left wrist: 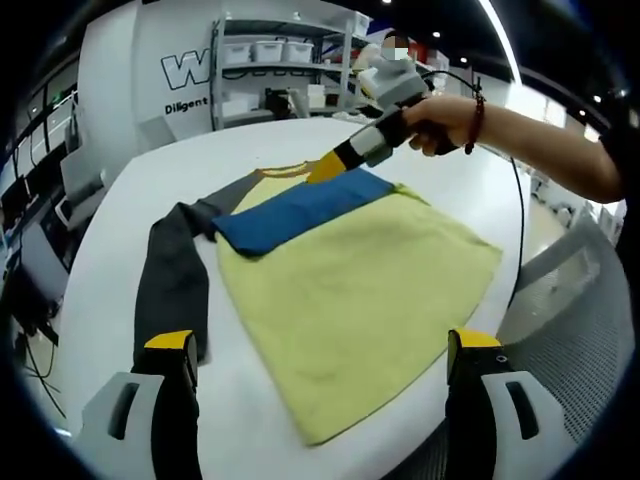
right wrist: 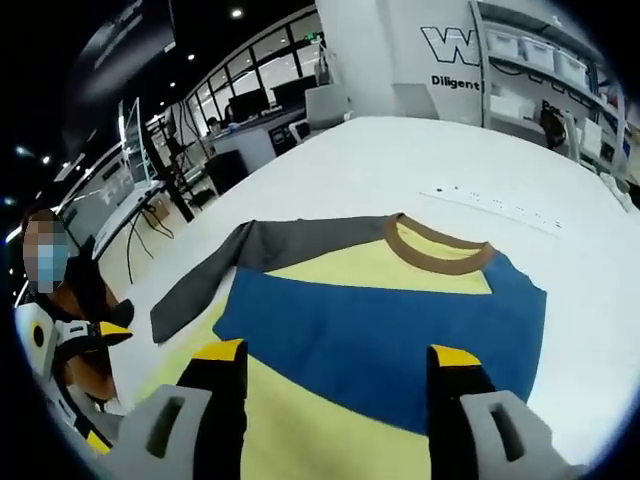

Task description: Fold the garment on the visible template until the final outline fits inside the template.

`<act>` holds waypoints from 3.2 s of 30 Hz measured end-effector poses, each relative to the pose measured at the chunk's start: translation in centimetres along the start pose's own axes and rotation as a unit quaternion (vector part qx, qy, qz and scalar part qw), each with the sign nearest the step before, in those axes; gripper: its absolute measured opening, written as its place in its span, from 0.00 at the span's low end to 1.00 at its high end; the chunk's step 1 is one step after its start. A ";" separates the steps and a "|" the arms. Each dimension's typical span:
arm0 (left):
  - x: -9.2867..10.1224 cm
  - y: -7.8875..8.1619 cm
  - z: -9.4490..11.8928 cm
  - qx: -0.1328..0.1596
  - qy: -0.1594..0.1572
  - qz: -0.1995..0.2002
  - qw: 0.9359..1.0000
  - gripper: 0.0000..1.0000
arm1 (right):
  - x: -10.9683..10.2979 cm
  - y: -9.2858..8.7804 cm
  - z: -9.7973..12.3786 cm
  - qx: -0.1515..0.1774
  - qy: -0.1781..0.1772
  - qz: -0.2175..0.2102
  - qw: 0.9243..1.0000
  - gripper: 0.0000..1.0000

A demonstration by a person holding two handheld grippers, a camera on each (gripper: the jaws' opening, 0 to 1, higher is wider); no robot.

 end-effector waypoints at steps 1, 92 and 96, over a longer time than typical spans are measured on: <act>0.0 0.0 0.0 0.000 0.000 0.000 1.000 0.99 | 0.3 -0.1 0.1 0.000 -0.002 -0.002 1.000 0.69; -0.7 -0.5 0.0 -0.008 -0.002 0.018 1.000 0.99 | 13.2 -6.6 5.0 -0.055 -0.143 0.009 0.988 0.00; -0.8 -0.5 0.0 -0.008 0.002 0.020 1.000 0.99 | 14.0 -6.5 5.1 -0.057 -0.147 0.010 0.987 0.00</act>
Point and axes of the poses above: the point that each gripper's makers call its tool centre point, and the gripper's own axes: z roughly backward along the fingers, x roughly to its right, y roughly out of its top, the point moved 9 cm from there along z, roughly backward along the fingers
